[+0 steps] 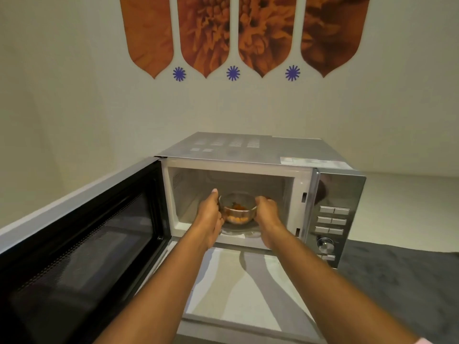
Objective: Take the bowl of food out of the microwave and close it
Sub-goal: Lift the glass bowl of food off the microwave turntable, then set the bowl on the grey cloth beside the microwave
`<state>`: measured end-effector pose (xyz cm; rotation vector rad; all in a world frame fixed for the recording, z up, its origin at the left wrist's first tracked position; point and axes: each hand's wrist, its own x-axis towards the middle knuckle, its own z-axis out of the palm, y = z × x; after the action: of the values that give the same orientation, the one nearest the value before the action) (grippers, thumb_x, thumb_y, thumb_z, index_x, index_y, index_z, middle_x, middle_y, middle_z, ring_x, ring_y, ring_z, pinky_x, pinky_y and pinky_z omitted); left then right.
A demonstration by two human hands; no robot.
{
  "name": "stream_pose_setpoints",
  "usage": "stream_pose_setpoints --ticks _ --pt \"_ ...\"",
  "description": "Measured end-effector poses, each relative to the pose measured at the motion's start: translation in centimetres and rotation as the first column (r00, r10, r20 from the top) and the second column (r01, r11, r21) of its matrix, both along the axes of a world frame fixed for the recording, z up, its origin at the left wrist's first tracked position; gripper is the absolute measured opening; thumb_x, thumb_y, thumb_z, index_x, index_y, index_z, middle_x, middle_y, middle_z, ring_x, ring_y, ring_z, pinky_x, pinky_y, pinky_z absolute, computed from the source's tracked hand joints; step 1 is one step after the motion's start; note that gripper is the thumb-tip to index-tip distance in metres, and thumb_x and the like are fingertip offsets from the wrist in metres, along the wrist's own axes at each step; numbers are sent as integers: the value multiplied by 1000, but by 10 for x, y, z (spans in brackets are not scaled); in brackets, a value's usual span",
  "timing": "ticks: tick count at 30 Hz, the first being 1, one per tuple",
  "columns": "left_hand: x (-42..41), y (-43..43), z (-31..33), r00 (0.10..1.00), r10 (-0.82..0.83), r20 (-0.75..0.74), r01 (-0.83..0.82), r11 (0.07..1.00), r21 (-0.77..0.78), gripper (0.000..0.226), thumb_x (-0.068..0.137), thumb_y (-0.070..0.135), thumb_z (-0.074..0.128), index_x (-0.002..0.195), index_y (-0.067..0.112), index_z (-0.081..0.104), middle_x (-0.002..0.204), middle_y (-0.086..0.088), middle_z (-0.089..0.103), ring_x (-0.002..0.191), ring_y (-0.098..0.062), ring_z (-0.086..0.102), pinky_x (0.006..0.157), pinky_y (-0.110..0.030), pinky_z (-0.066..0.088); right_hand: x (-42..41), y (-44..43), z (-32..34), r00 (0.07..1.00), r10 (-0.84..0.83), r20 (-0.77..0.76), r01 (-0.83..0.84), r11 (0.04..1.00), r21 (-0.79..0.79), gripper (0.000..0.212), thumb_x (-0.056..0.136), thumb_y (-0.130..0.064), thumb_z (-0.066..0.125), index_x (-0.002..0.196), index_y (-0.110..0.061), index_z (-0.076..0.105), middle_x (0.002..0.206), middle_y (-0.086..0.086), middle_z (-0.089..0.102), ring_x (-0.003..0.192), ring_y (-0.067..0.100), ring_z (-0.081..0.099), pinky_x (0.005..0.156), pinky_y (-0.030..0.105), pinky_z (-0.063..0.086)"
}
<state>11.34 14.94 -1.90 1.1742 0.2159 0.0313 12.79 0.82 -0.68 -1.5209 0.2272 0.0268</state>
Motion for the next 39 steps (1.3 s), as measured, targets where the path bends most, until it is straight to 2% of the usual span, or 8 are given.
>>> stream_pose_setpoints --ticks 7,11,16,21,24,29,32,39 --pt "-74 -16 7 1000 21 3 -21 999 29 35 109 48 42 102 22 64 87 10 85 87 -6 81 84 -25 56 -64 -27 -14 995 23 102 -24 1000 16 30 104 -24 44 80 -27 61 82 -11 64 79 7 60 80 32 48" --pt "-119 -34 8 999 -41 8 41 999 27 57 107 51 45 146 10 57 145 -3 68 131 -17 68 110 -35 53 -104 -52 -25 991 3 134 -12 998 69 39 105 -27 46 80 -40 73 74 -29 72 76 -7 70 75 22 53" --pt "-159 -72 7 995 -95 -8 95 994 58 68 106 55 44 159 14 44 159 -4 56 143 -22 56 125 -45 39 -152 -89 -30 990 -25 136 17 998 65 22 106 -31 49 110 -44 66 96 -34 65 87 -7 68 59 6 50" --pt "-172 -118 -7 985 -172 23 171 984 44 53 107 52 44 147 19 54 118 14 76 107 -4 71 114 -35 46 -182 -137 -40 979 -133 156 135 991 -1 45 106 -34 47 151 -28 51 137 -12 57 121 10 57 88 19 49" --pt "-165 -148 -19 969 -245 14 244 968 56 31 108 49 43 111 32 68 94 19 83 96 1 78 108 -33 48 -194 -167 -44 968 -197 157 207 977 -53 47 107 -32 44 152 -24 49 148 0 58 132 20 57 112 42 46" --pt "-150 -207 -34 925 -380 -16 380 922 72 40 109 49 40 107 29 74 102 13 85 100 0 78 89 -23 58 -201 -219 -50 938 -322 131 332 941 -62 42 108 -29 44 147 -20 54 140 -3 60 117 7 59 92 23 50" --pt "-140 -242 -39 891 -452 -32 453 889 61 42 109 51 40 110 27 74 102 11 85 102 -2 78 78 -18 58 -198 -248 -56 921 -376 105 381 924 -38 25 107 -25 45 109 -32 69 109 -20 67 89 -14 68 66 7 51" --pt "-117 -306 -49 865 -495 -79 500 864 58 31 107 53 43 97 33 64 78 18 81 87 -1 76 89 -28 52 -184 -297 -73 862 -504 56 507 860 -61 51 106 -27 46 155 -15 44 156 4 50 134 20 53 106 34 43"
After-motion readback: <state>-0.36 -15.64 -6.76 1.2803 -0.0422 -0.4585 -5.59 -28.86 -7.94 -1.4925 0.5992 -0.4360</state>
